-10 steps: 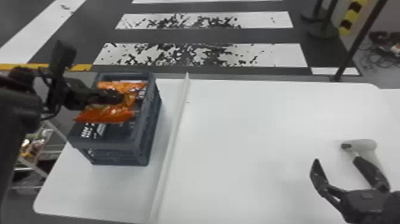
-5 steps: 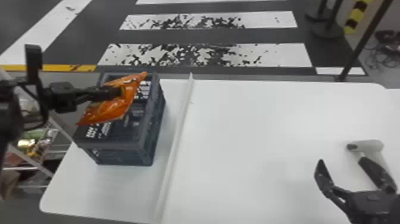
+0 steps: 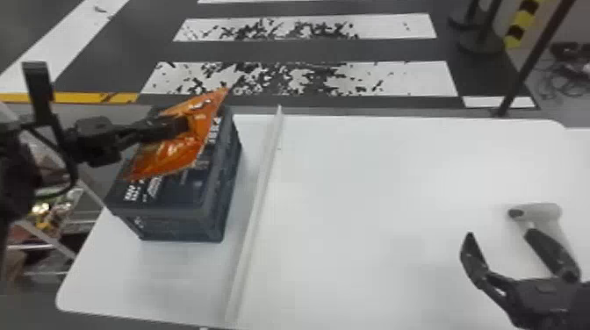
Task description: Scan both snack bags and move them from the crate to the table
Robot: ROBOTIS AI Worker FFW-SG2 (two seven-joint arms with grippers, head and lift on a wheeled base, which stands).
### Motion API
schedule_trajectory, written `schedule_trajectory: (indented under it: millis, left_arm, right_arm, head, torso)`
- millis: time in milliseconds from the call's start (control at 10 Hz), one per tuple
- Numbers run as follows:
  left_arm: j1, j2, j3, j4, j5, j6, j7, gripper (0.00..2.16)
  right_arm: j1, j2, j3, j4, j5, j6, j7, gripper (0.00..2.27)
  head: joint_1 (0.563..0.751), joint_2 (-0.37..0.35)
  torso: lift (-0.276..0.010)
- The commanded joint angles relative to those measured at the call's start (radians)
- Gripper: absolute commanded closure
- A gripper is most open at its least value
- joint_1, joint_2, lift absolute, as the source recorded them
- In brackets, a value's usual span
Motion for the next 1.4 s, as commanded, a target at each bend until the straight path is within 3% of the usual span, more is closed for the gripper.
schedule_trajectory:
  millis: [0,100,300,400,500,800,900,1100,1200,1300]
  left_arm:
    - [0.032,-0.071,-0.022,-0.108,-0.002,0.044,0.032,2.13]
    - [0.037,-0.128,-0.078,-0.147,-0.010,0.047,0.068,2.13]
    - [0.029,-0.219,-0.225,-0.173,-0.054,0.038,0.152,2.13]
    - [0.024,-0.255,-0.312,-0.166,-0.102,0.022,0.207,2.13]
    - [0.026,-0.294,-0.383,-0.130,-0.099,-0.039,0.255,2.13]
    - [0.011,-0.360,-0.594,0.056,-0.103,-0.202,0.420,2.13]
    - [-0.006,-0.372,-0.659,0.136,-0.103,-0.260,0.451,2.13]
    - [-0.011,-0.400,-0.726,0.248,-0.106,-0.327,0.506,2.13]
    - [-0.002,-0.403,-0.756,0.266,-0.091,-0.327,0.568,2.11]
    - [0.020,-0.400,-0.754,0.266,-0.037,-0.343,0.606,1.22]
  right_arm:
    - [0.001,0.000,-0.002,0.000,0.000,0.000,-0.001,0.05]
    - [0.002,0.002,-0.002,-0.003,0.000,0.000,-0.001,0.05]
    - [0.011,0.005,-0.008,-0.013,-0.002,-0.003,-0.002,0.05]
    - [0.016,0.005,-0.014,-0.019,-0.002,-0.003,-0.002,0.05]
    - [0.018,0.008,-0.020,-0.019,-0.002,-0.003,-0.002,0.05]
    - [0.018,0.013,-0.025,-0.020,-0.012,-0.012,-0.002,0.05]
    - [0.018,0.013,-0.026,-0.023,-0.021,-0.018,-0.002,0.05]
    - [0.018,0.014,-0.028,-0.022,-0.052,-0.046,-0.002,0.06]
    - [0.018,0.014,-0.028,-0.022,-0.054,-0.049,-0.002,0.06]
    - [0.018,0.014,-0.028,-0.022,-0.054,-0.049,-0.002,0.06]
  head:
    - [0.695,0.072]
    - [0.695,0.041]
    - [0.695,-0.058]
    - [0.695,-0.117]
    - [0.695,-0.143]
    - [0.695,-0.312]
    - [0.695,-0.350]
    - [0.695,-0.350]
    - [0.695,-0.350]
    - [0.695,-0.350]
  torso:
    - [-0.088]
    - [-0.088]
    - [-0.088]
    - [-0.088]
    - [-0.088]
    - [-0.088]
    - [-0.088]
    - [-0.088]
    - [-0.088]
    - [-0.088]
